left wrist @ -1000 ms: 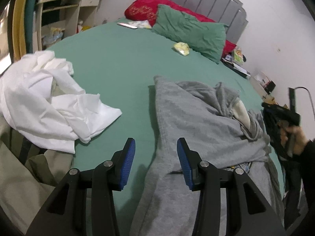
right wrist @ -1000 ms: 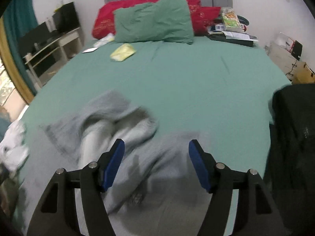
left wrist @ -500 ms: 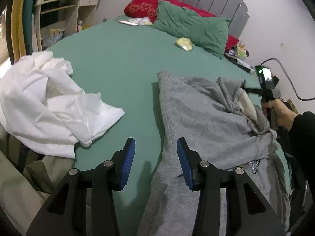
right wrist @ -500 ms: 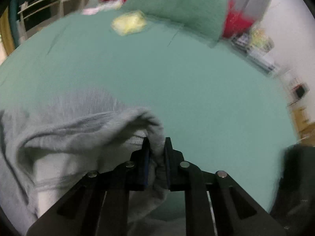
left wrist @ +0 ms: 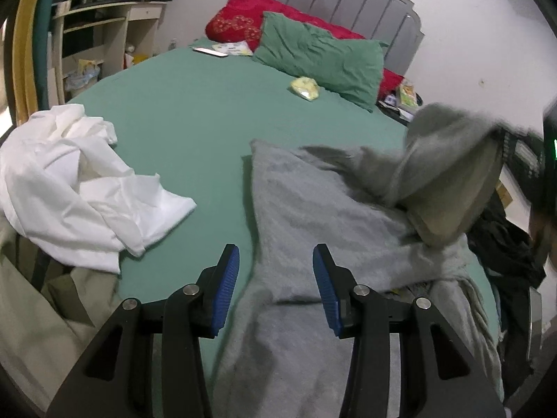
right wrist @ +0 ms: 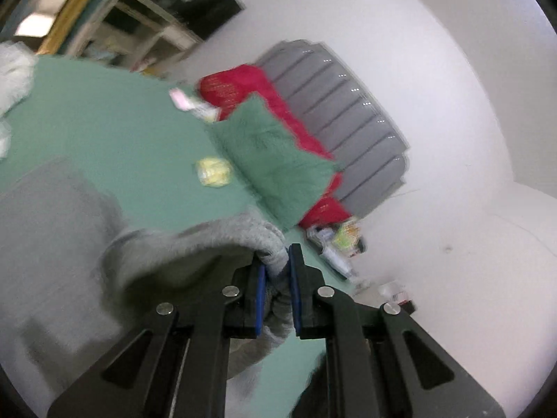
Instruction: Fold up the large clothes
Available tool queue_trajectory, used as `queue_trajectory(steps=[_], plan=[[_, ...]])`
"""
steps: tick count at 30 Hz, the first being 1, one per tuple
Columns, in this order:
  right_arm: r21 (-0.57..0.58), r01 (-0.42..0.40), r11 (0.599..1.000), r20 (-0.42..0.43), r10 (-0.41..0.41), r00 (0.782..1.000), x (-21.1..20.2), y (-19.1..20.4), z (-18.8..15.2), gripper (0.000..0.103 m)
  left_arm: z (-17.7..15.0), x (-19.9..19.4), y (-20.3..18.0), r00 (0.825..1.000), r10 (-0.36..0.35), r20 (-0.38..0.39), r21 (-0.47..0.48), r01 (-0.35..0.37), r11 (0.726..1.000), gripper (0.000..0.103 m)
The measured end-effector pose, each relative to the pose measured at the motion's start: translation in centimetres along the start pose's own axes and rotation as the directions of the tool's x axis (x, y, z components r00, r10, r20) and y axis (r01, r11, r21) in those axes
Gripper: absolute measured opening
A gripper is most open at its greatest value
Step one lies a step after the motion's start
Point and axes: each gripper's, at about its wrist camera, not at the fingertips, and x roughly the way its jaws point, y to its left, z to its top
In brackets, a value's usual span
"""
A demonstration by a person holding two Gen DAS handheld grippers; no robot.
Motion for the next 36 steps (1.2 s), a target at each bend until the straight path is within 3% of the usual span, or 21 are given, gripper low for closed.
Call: queue_trajectory(steps=[2, 4, 7, 8, 9, 10, 11, 12, 13, 15, 18, 20, 23, 26, 27, 28, 29, 30, 31, 34, 36], plan=[[0.021, -0.109, 0.994, -0.051, 0.11, 0.993, -1.2, 3.3, -2.2, 0.013, -0.6, -0.5, -0.7, 1.0, -0.003, -0.002, 0.027, 0.003, 1.0, 0.047], [0.055, -0.218, 0.974, -0.132, 0.224, 0.966, -2.2, 6.8, -5.3, 0.013, -1.2, -1.1, -1.3, 1.0, -0.009, -0.004, 0.052, 0.009, 0.999, 0.047], [0.157, -0.321, 0.934, -0.251, 0.353, 0.901, -3.4, 9.8, -9.5, 0.014, -2.0, -1.6, -1.7, 1.0, -0.009, -0.008, 0.089, 0.009, 0.996, 0.047], [0.222, -0.367, 0.903, -0.279, 0.42, 0.864, -3.3, 10.3, -10.7, 0.015, -2.2, -1.7, -1.8, 1.0, -0.011, -0.011, 0.098, 0.012, 0.995, 0.047], [0.295, -0.411, 0.863, -0.287, 0.49, 0.823, -3.4, 10.4, -12.2, 0.023, -2.3, -1.6, -1.9, 1.0, -0.013, -0.016, 0.101, 0.014, 0.995, 0.047], [0.334, -0.438, 0.834, -0.29, 0.533, 0.795, -3.3, 10.0, -13.2, 0.038, -2.4, -1.6, -2.0, 1.0, -0.018, -0.022, 0.102, 0.02, 0.995, 0.047], [0.362, -0.455, 0.814, -0.296, 0.563, 0.772, -3.7, 10.1, -14.0, 0.046, -2.5, -1.5, -2.0, 0.999, -0.025, -0.026, 0.103, 0.028, 0.994, 0.047], [0.371, -0.469, 0.802, -0.299, 0.581, 0.757, -4.0, 10.0, -14.5, 0.057, -2.6, -1.4, -2.1, 0.999, -0.027, -0.029, 0.104, 0.03, 0.994, 0.047], [0.368, -0.483, 0.794, -0.29, 0.592, 0.752, -4.5, 9.5, -14.8, 0.057, -2.5, -1.3, -2.1, 0.999, -0.027, -0.033, 0.104, 0.03, 0.994, 0.047], [0.353, -0.492, 0.796, -0.247, 0.586, 0.772, -5.1, 7.9, -14.5, 0.057, -2.4, -1.0, -2.2, 0.999, -0.032, -0.036, 0.095, 0.036, 0.995, 0.047], [0.395, -0.41, 0.822, -0.164, 0.502, 0.849, -2.3, 4.2, -12.2, 0.057, -2.3, -0.8, -2.3, 0.999, -0.032, -0.035, 0.087, 0.035, 0.996, 0.047], [0.45, -0.369, 0.813, -0.142, 0.473, 0.87, 1.0, 2.8, -10.1, 0.057, -2.3, -0.6, -2.2, 0.999, -0.023, -0.038, 0.078, 0.026, 0.997, 0.047], [0.532, -0.398, 0.747, -0.11, 0.527, 0.842, 6.6, 2.9, -6.9, 0.057, -2.3, -0.3, -2.1, 0.999, -0.023, -0.049, 0.069, 0.026, 0.997, 0.047], [0.573, -0.36, 0.736, -0.23, 0.566, 0.792, 12.4, 5.4, -4.9, 0.056, -2.3, 0.1, -2.1, 0.998, -0.028, -0.061, 0.062, 0.032, 0.998, 0.047], [0.599, -0.34, 0.725, -0.264, 0.58, 0.771, 14.2, 6.1, -4.9, 0.037, -2.3, 0.3, -2.1, 0.997, -0.03, -0.066, 0.059, 0.034, 0.998, 0.047], [0.633, -0.329, 0.701, -0.276, 0.602, 0.749, 15.0, 6.3, -5.3, 0.009, -2.3, 0.5, -2.2, 0.997, -0.033, -0.072, 0.06, 0.037, 0.998, 0.047], [0.667, -0.304, 0.68, -0.294, 0.616, 0.731, 15.9, 6.3, -5.8, 0.005, -2.4, 0.7, -2.3, 0.997, -0.035, -0.076, 0.062, 0.04, 0.997, 0.047], [0.7, -0.268, 0.662, -0.292, 0.608, 0.739, 16.2, 5.7, -6.4, 0.005, -2.4, 0.9, -2.4, 0.996, -0.035, -0.081, 0.065, 0.041, 0.997, 0.047], [0.72, -0.234, 0.653, -0.282, 0.583, 0.762, 16.0, 4.6, -7.2, 0.005, -2.5, 1.0, -2.4, 0.996, -0.035, -0.083, 0.067, 0.041, 0.997, 0.047], [0.733, -0.146, 0.664, -0.288, 0.497, 0.818, 14.0, 1.7, -9.6, 0.005, -2.8, 1.3, -2.7, 0.995, -0.037, -0.096, 0.067, 0.043, 0.997, 0.047], [0.755, -0.097, 0.648, -0.289, 0.463, 0.838, 13.0, -0.6, -11.9, 0.005, -3.2, 1.3, -3.0, 0.994, -0.042, -0.102, 0.07, 0.049, 0.996, 0.047]])
